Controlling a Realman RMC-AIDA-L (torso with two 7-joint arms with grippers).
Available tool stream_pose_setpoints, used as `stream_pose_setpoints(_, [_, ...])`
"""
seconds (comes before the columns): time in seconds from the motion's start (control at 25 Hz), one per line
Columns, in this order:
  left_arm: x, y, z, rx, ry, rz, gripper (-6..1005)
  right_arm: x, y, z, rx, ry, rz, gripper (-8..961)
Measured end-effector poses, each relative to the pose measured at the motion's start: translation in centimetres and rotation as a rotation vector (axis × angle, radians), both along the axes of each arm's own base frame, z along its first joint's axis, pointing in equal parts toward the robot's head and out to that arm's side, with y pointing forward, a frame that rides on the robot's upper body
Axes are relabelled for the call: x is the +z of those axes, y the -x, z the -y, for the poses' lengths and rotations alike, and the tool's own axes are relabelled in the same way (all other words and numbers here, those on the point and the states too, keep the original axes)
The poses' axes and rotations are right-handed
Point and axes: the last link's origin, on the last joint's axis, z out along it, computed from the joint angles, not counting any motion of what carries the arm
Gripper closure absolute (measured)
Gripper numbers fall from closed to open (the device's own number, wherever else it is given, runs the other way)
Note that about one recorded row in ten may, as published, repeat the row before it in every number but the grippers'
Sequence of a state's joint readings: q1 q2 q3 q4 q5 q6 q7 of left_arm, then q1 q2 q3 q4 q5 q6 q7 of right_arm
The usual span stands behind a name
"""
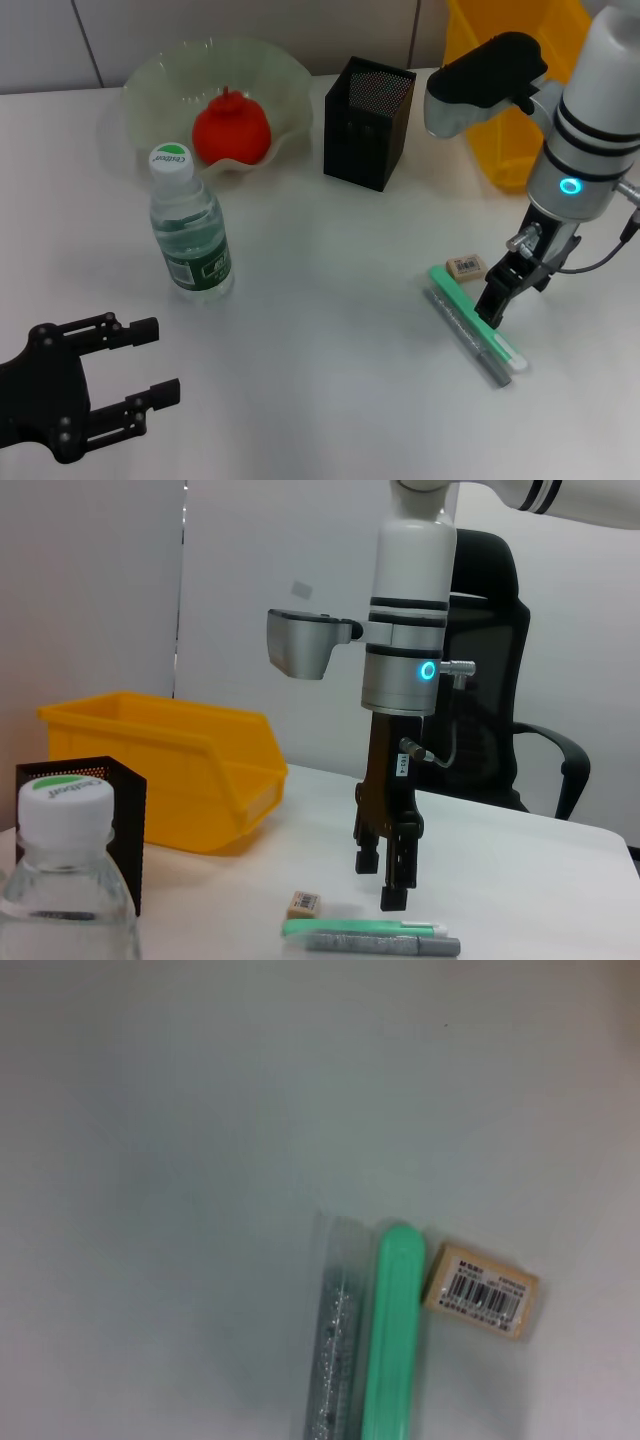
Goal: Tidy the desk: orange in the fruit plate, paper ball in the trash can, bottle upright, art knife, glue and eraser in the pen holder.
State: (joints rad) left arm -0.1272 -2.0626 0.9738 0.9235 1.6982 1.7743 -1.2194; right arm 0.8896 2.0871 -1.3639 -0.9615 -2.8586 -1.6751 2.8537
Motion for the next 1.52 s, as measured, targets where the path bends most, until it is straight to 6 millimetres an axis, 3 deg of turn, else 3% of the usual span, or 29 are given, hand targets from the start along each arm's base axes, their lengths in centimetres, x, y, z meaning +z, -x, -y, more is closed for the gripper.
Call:
stream_pose_setpoints(0.48, [0.2, -0.1, -0.1, -0.01, -0.004, -0.006, 371, -1.6, 0.0, -0.1, -0.01, 0.032, -0.007, 213])
stream_pose_setpoints(1.52, [0.2, -0.1, -0.3, -0.009, -0.009, -0.01, 385, -1.8, -0.3, -0.1, -0.024, 0.011, 0.025, 215])
